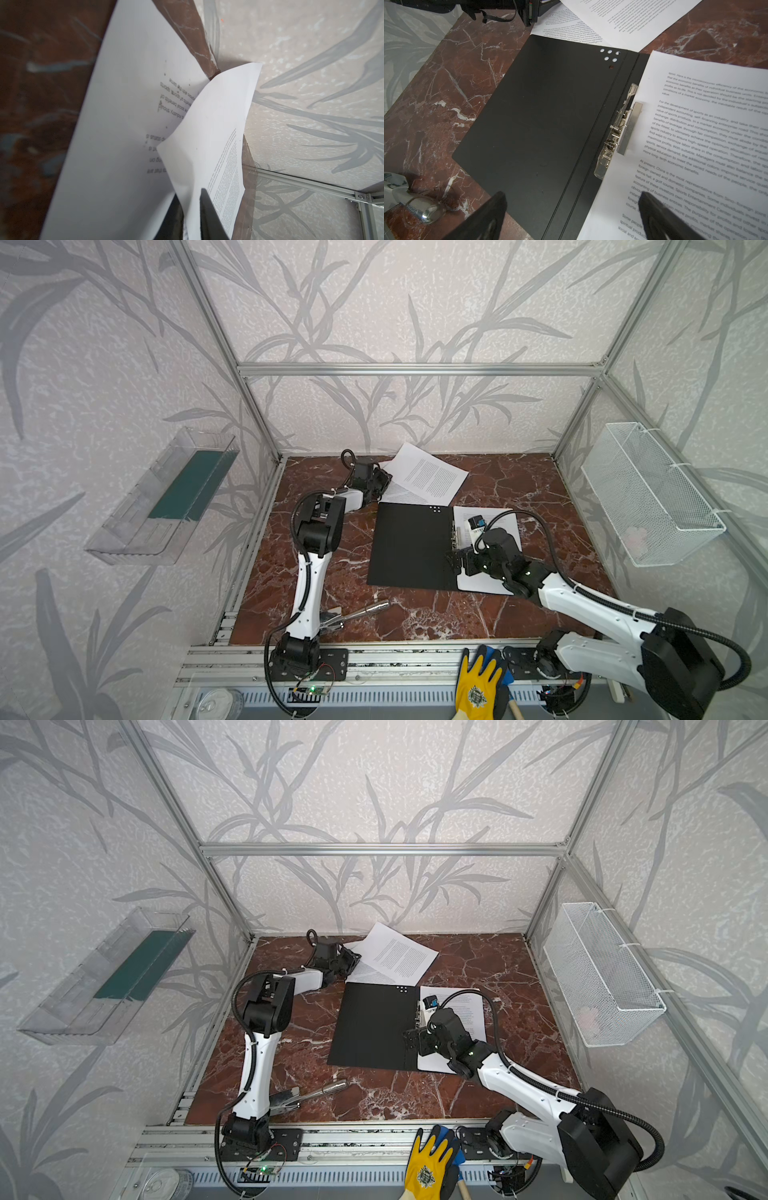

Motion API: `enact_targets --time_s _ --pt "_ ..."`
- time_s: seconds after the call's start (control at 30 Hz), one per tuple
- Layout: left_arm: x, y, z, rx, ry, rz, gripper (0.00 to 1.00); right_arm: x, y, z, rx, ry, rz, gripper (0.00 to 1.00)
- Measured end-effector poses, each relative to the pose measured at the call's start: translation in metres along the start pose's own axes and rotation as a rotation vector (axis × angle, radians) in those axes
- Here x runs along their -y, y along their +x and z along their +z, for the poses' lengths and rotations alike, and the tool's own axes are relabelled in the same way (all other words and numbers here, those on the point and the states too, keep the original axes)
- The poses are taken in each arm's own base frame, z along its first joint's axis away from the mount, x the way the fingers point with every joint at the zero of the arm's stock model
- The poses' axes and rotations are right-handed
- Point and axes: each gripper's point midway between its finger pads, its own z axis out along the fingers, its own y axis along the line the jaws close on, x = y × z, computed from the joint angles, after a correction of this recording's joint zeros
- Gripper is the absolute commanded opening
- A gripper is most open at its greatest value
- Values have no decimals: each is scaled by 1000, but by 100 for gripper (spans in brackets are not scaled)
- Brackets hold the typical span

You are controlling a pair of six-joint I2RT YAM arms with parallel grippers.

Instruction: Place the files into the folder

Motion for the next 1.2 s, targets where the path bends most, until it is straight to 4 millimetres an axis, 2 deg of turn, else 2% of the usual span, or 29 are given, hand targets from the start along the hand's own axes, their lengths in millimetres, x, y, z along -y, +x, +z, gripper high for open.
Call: enact_targets --time_s 0.17,0.33,0.5,0.6,0.83,0.93,1.07,1.2 --pt "-5 1 2 -7 -7 -15 0 -3 -2 -2 23 -19 0 99" --pt "3 2 1 -17 30 -21 0 -3 -6 -6 50 -29 1 99" --pt "18 13 -21 -36 62 -27 0 1 -10 -8 69 -23 16 99" --pt "46 16 -44 -32 108 -21 0 4 -9 -8 69 -18 24 99" --pt "153 26 -111 1 293 54 0 8 -9 -9 74 -15 40 99" --pt "186 36 -140 19 342 79 0 9 -15 -15 102 -14 52 99" --pt "199 57 -165 28 336 103 0 14 -22 -26 145 -10 72 99" --pt "183 91 -179 11 290 123 0 22 -27 -38 189 -4 110 99"
